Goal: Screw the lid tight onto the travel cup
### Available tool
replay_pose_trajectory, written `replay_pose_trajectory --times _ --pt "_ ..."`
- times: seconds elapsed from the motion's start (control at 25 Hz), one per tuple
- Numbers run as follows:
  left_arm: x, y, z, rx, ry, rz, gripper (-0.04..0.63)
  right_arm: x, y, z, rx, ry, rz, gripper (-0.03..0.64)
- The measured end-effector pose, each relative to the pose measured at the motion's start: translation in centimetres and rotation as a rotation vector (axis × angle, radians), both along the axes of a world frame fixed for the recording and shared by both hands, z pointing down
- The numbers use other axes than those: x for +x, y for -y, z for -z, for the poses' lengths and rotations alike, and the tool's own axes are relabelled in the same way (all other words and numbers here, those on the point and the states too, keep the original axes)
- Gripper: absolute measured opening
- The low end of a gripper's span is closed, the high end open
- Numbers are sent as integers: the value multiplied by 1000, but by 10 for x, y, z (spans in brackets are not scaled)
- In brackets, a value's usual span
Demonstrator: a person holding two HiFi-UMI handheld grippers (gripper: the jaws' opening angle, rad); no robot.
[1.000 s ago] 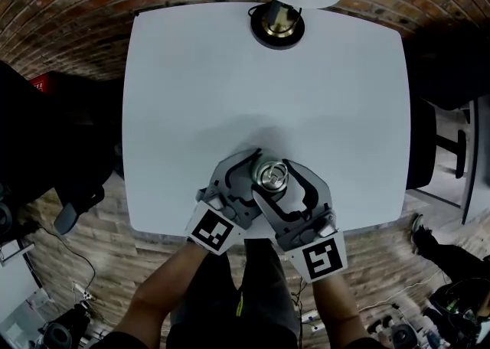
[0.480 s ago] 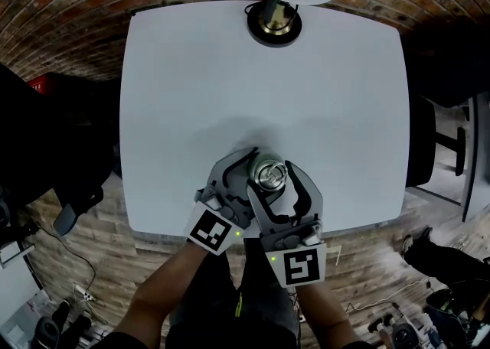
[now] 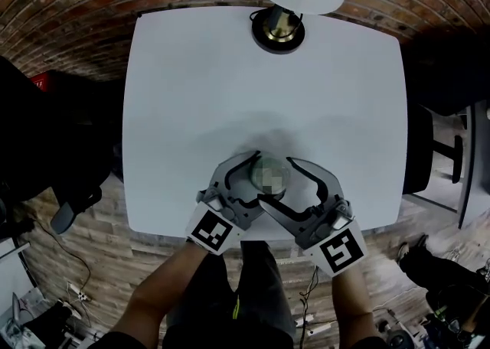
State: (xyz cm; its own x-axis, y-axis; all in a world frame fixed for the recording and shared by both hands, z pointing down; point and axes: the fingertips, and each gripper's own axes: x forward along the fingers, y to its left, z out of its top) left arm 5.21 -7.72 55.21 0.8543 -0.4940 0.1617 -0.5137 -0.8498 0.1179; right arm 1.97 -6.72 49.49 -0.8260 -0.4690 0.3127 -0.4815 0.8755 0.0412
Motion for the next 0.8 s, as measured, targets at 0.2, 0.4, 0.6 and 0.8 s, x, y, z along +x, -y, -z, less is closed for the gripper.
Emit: replay_pose_trajectory --times 0.2,0.4,0.6,0.8 --pt "0 1 1 11 -6 -1 353 -14 2 3 3 11 154 293" --pt "1 1 0 12 -5 -5 353 -13 4 -4 -74 24 273 293" --pt "1 2 2 15 -8 -5 353 -14 1 -4 -99 23 296 272" --pt "0 1 2 19 -6 -8 353 -12 4 -4 -55 36 69 270"
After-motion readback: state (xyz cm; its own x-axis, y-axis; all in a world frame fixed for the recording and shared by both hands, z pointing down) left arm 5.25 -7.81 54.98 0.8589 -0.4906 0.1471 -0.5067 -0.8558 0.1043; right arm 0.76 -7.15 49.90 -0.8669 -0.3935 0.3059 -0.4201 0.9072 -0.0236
